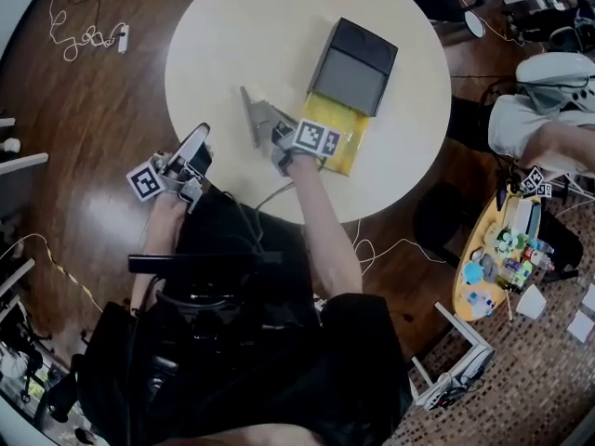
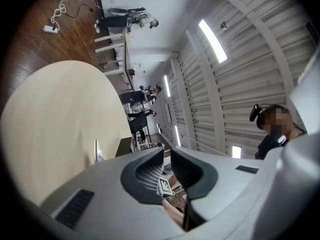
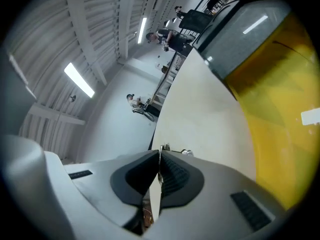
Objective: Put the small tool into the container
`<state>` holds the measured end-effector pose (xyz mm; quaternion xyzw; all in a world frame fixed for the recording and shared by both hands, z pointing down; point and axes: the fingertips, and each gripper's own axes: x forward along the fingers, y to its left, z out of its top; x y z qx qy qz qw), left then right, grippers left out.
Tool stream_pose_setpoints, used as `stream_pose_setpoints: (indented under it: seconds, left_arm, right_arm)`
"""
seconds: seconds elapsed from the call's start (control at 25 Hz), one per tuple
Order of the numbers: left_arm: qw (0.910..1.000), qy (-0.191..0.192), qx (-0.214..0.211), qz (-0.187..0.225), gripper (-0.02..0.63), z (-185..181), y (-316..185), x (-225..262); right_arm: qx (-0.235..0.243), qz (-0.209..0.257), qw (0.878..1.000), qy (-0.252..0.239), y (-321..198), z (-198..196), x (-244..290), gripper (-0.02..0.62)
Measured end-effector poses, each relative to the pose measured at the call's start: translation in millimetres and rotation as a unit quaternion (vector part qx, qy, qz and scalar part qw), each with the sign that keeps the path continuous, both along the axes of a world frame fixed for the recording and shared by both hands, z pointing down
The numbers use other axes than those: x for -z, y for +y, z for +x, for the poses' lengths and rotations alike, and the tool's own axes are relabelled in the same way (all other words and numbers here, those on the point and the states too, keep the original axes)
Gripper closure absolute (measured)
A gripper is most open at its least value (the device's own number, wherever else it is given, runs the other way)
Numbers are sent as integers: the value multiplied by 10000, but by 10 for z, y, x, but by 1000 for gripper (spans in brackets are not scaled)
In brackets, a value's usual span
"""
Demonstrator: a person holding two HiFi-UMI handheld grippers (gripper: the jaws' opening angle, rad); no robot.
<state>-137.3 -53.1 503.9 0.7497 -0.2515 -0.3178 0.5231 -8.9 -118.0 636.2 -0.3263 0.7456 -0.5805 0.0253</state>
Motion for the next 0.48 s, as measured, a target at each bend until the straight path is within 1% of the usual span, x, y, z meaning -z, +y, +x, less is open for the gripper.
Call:
stream_pose_setpoints:
  seconds: [0.16, 0.24, 0.36, 0.48]
  left_arm:
    - [9999, -57, -105, 33, 565, 71, 9, 25]
    - [9998, -79, -176, 50, 565, 162, 9, 36]
    - [9995, -104, -307, 55, 565, 282, 4, 33]
    - [9991, -121, -412, 64, 565, 380, 7, 31]
  right_arm:
    - [-218, 134, 9992, -314, 219, 264, 252, 601]
    - [-396, 203, 9983, -373, 323, 532, 359, 601]
    - [-798, 274, 9955, -427, 454, 956, 460, 601]
    - [-1143, 441, 9910, -537, 534, 1271, 541, 603]
